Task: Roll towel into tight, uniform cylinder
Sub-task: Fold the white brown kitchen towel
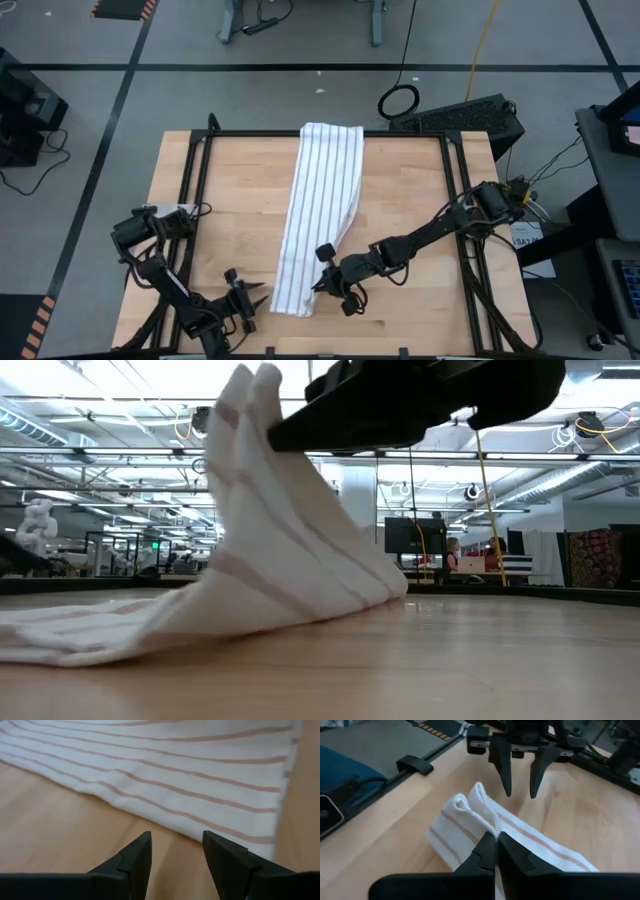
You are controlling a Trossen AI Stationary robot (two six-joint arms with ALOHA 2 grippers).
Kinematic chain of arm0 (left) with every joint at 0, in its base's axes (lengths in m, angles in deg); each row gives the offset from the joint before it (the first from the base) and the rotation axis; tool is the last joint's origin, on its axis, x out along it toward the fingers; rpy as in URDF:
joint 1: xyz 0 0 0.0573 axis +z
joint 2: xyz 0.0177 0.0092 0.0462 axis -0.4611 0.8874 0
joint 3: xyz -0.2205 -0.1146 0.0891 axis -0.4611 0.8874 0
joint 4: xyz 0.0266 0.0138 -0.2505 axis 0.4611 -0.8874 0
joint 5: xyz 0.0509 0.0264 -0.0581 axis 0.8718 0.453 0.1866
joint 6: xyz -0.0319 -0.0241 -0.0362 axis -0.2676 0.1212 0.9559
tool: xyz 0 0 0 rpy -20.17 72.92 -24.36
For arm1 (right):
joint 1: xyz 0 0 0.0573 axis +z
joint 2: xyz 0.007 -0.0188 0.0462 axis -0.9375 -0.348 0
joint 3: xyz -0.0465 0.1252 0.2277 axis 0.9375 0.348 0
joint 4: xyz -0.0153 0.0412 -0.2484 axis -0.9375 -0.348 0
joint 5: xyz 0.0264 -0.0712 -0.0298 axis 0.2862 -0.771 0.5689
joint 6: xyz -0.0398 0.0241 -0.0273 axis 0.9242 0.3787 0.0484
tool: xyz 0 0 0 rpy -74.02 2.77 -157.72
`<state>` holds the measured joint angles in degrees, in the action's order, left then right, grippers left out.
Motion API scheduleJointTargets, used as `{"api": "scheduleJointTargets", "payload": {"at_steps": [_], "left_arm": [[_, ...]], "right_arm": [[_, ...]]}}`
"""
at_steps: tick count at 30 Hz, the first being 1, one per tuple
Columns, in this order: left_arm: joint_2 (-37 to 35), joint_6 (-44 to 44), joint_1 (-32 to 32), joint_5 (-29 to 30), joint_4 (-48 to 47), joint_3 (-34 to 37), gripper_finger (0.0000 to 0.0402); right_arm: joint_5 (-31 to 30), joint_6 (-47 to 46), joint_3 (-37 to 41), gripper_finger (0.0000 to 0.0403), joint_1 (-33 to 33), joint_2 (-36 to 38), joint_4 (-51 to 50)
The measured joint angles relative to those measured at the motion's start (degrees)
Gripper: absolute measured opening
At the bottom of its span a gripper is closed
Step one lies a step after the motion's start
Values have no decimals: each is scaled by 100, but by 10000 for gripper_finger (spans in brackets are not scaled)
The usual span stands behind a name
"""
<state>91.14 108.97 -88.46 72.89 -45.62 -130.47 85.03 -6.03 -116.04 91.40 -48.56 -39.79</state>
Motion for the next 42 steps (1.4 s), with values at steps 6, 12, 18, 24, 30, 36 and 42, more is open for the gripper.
{"api": "scheduleJointTargets", "payload": {"at_steps": [6,12,18,24,30,36,42], "left_arm": [[0,-629,-173,-606,875,-5,183],[55,-1034,-21,-767,1050,-9,182],[87,-996,64,-701,503,-9,163],[-135,-777,-123,-584,264,-18,133],[-372,25,-481,-516,99,-20,129],[-252,628,-712,-342,-51,8,129],[95,966,-624,-136,-200,17,129]], "right_arm": [[47,-106,-240,0,-11,-190,-220],[62,-232,-243,0,-9,-197,-257],[190,-875,-458,0,-38,-197,-848],[196,-736,-1105,0,-65,-197,-1808],[505,-576,-1499,0,-219,-197,-2066],[781,-669,-1555,0,-454,-202,-2055],[1327,-662,-1559,0,-561,-424,-1858]]}}
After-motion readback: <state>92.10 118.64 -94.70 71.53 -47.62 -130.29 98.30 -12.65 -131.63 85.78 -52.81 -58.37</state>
